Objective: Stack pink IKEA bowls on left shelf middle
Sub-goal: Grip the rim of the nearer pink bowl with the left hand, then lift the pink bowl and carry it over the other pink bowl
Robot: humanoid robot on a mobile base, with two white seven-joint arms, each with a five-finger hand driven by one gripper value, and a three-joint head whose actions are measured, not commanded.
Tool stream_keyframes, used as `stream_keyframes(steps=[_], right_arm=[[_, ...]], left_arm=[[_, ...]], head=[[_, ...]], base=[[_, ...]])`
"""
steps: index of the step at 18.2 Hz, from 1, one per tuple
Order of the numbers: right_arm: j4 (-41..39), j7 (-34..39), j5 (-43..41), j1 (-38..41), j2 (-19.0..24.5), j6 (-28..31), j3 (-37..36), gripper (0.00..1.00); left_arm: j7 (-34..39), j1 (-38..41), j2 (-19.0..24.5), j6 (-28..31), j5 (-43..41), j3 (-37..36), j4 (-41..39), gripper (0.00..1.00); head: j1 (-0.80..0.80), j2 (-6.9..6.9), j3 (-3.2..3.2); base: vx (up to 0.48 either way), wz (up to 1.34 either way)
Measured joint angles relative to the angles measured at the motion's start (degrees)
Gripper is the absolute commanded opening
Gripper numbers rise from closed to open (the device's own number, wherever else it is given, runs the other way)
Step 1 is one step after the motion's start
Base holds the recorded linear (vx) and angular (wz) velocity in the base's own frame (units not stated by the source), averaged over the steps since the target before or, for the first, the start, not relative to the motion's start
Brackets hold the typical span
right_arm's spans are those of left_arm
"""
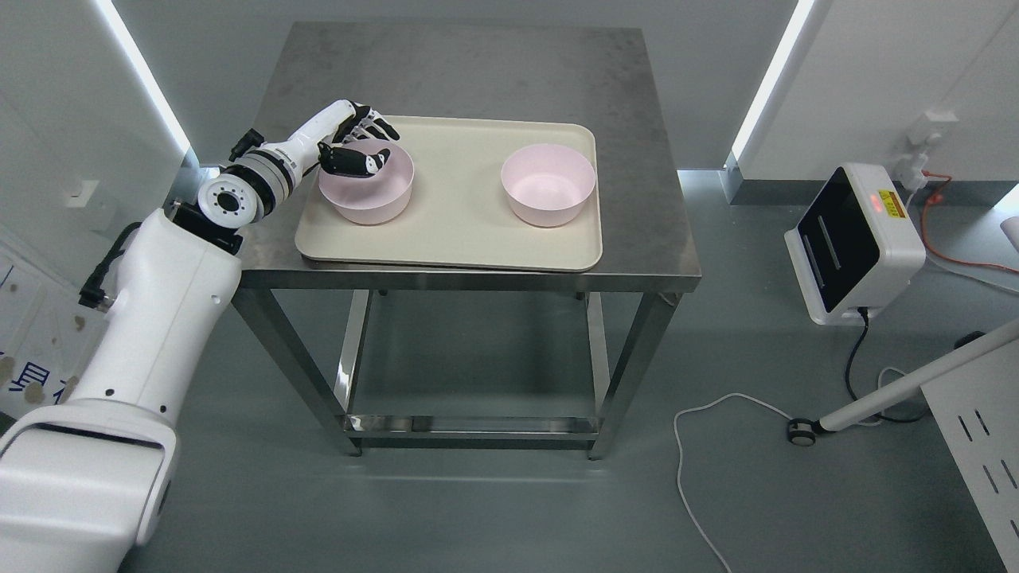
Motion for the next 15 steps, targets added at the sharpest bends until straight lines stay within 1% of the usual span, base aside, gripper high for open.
stream_keyframes(steps=[5,6,7,10,15], right_arm=[[0.00,0.00,0.00,0.00,0.00,0.00,0.00,1.00],[0.00,0.00,0.00,0.00,0.00,0.00,0.00,1.00],[0.00,0.00,0.00,0.00,0.00,0.00,0.00,1.00],[0.00,0.00,0.00,0.00,0.00,0.00,0.00,1.00],[0.00,0.00,0.00,0.00,0.00,0.00,0.00,1.00]], left_arm=[[0.00,0.25,-0.01,-1.79,-1.31,-0.62,0.37,0.04],[0.00,0.30,-0.02,-2.27,-1.53,-0.64,0.41,0.00],[0.00,0.34,-0.02,-2.67,-1.67,-0.65,0.46,0.00],[-0.02,0.48,-0.03,-6.73,-2.05,-0.33,0.57,0.00],[-0.30,0.50,-0.59,-8.10,-2.11,0.70,0.04,0.00]], head=[[0.00,0.00,0.00],[0.00,0.00,0.00],[0.00,0.00,0.00],[0.00,0.00,0.00],[0.00,0.00,0.00]], base=[[0.000,0.00],[0.000,0.00],[0.000,0.00],[0.000,0.00],[0.000,0.00]])
